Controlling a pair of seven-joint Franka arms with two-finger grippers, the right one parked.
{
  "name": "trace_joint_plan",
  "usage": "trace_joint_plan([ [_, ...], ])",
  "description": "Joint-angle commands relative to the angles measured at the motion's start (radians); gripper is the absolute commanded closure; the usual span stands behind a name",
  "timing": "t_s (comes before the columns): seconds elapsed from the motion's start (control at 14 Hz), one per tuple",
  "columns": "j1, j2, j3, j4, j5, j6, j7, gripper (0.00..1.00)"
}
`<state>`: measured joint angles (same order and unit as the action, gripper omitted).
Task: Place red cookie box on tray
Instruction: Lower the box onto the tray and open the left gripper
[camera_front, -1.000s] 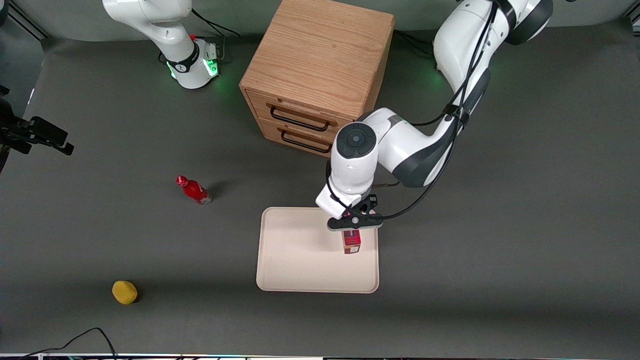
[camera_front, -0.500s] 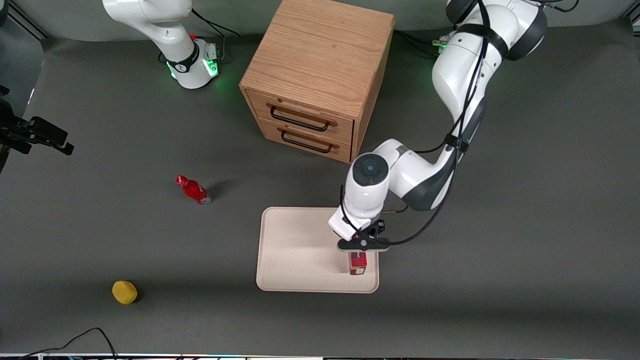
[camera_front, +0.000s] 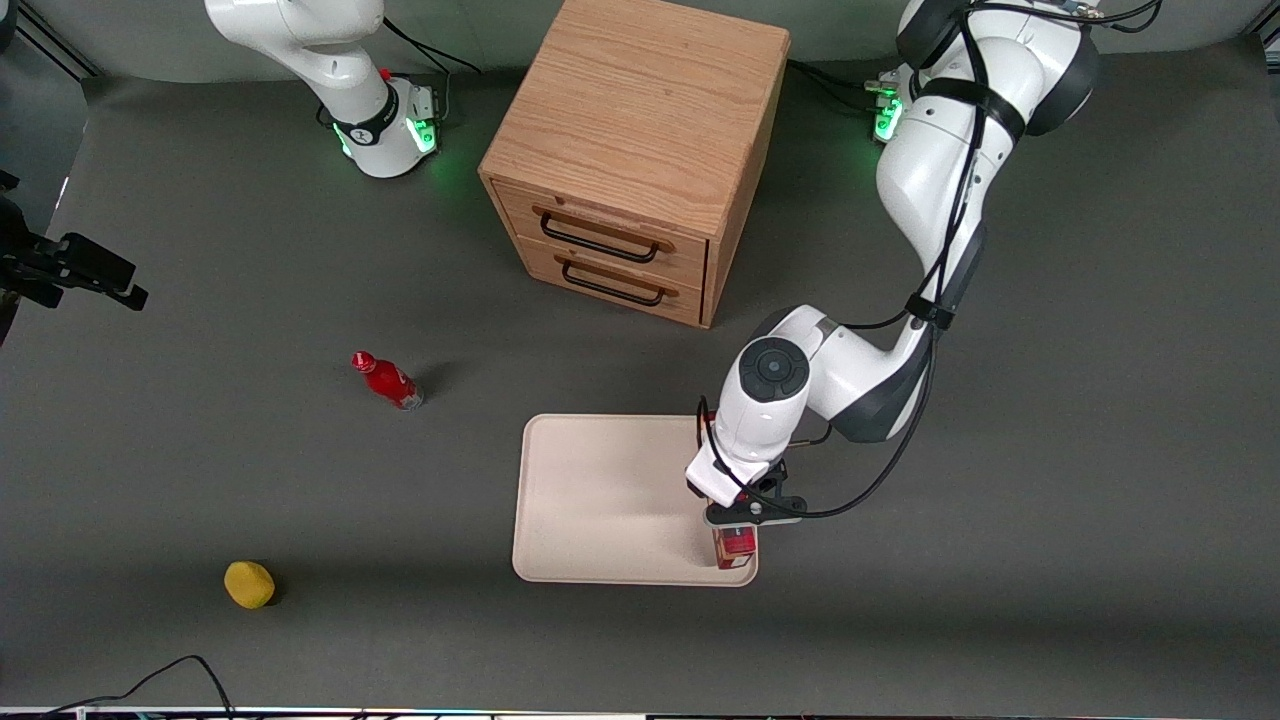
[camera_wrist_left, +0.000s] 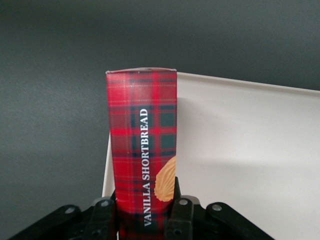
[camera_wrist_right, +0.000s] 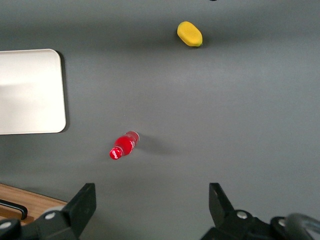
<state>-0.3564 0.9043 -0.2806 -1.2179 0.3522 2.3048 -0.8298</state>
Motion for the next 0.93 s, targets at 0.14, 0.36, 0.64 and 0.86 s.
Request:
trace_joint_plan([
  [0.14, -0.021, 0.024, 0.001, 0.031, -0.009, 0.005, -0.092, 0.61],
  [0.36, -0.024, 0.027, 0.003, 0.020, -0.006, 0.007, -0.095, 0.57],
  [0.64, -0.033, 0.028, 0.003, 0.004, -0.001, 0.007, -0.092, 0.22],
  [0.86, -0.027, 0.016, 0.003, 0.006, -0.002, -0.004, -0.089, 0.00],
])
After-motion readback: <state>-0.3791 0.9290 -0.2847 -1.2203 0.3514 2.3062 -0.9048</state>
